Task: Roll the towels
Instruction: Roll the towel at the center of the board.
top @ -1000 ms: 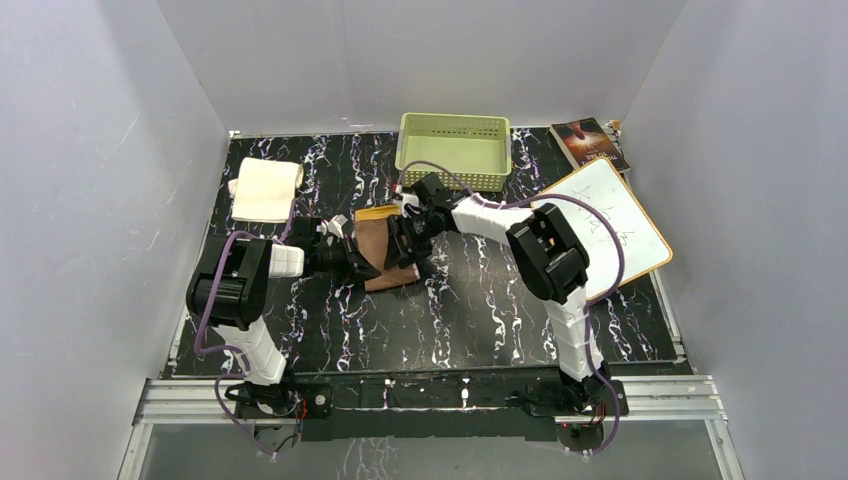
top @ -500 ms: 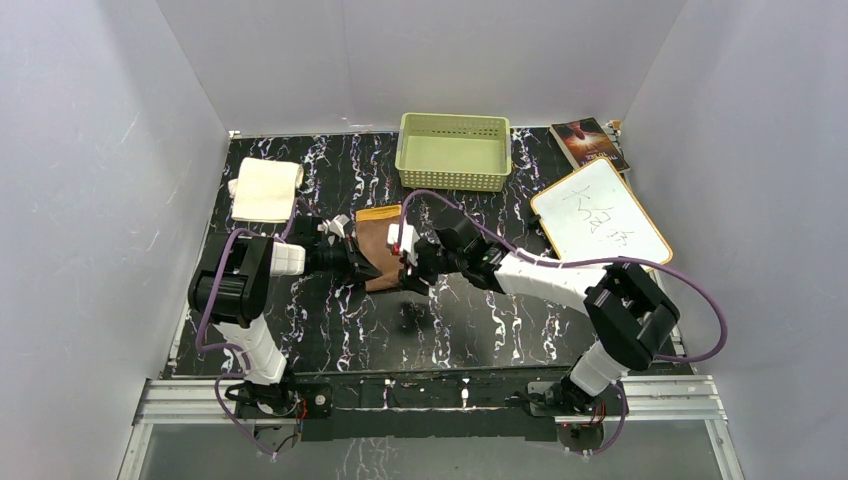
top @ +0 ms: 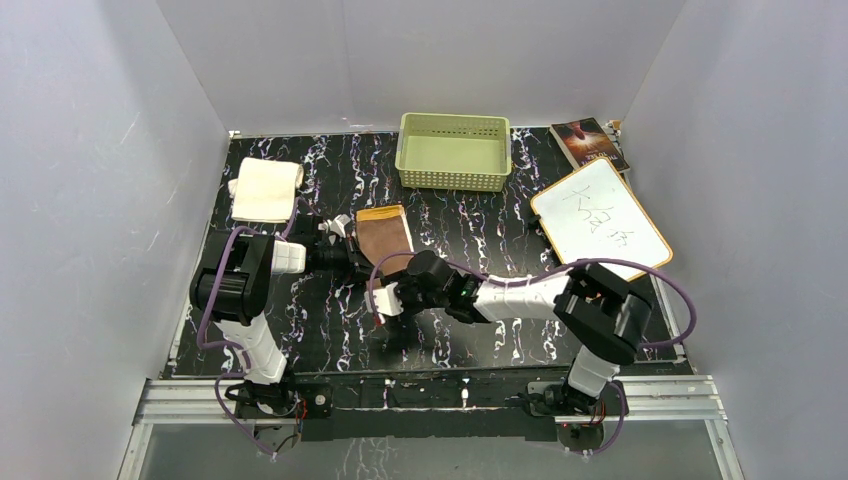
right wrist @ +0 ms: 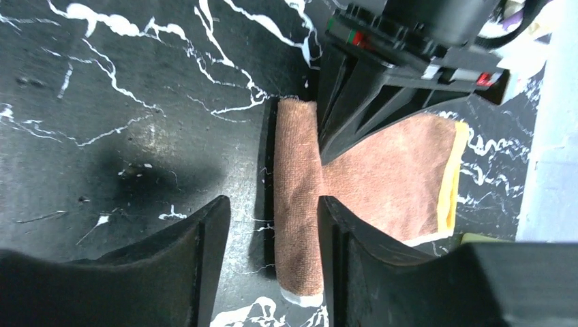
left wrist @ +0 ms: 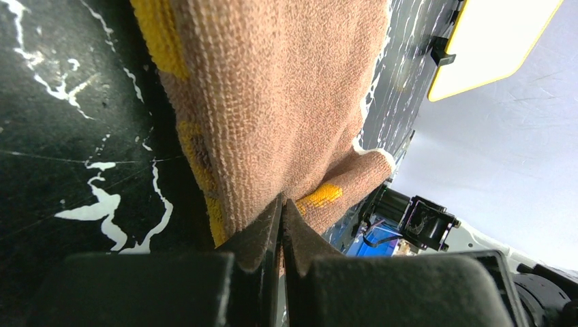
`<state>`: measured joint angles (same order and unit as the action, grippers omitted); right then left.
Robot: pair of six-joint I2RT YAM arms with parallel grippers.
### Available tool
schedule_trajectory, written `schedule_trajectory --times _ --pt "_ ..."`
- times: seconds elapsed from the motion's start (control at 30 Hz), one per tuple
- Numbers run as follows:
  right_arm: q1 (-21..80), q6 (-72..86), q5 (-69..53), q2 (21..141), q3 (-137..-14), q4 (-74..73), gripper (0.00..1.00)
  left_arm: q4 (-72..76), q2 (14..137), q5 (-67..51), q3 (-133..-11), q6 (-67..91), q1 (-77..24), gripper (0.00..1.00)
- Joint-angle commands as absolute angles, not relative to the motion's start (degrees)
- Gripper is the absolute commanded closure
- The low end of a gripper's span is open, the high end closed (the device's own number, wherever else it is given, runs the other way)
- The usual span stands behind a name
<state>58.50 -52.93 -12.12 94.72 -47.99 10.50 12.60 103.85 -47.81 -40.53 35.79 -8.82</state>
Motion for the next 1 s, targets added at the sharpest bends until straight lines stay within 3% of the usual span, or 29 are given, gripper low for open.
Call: schedule_trajectory --times 0.0,0.2,0.63,0.97 --pt "58.52 -56.16 -9.12 97.55 -49.57 16.01 0.57 5.55 107.60 -38.93 -38.63 31.65 -9.84 1.00" --pt "58.45 -56.80 -7.83 101.41 -50.78 16.62 0.64 5.53 107.68 -39.20 -38.54 31.64 -9.84 1.00" --pt "57.34 -56.86 -4.98 105.49 -51.47 18.96 0.63 5.54 108.46 -40.19 -38.95 31.30 -9.82 1.00" --pt "55.75 -54.28 -1.84 108.80 -53.63 18.34 0.69 5.23 108.42 -41.34 -39.46 30.85 -9.93 1.00"
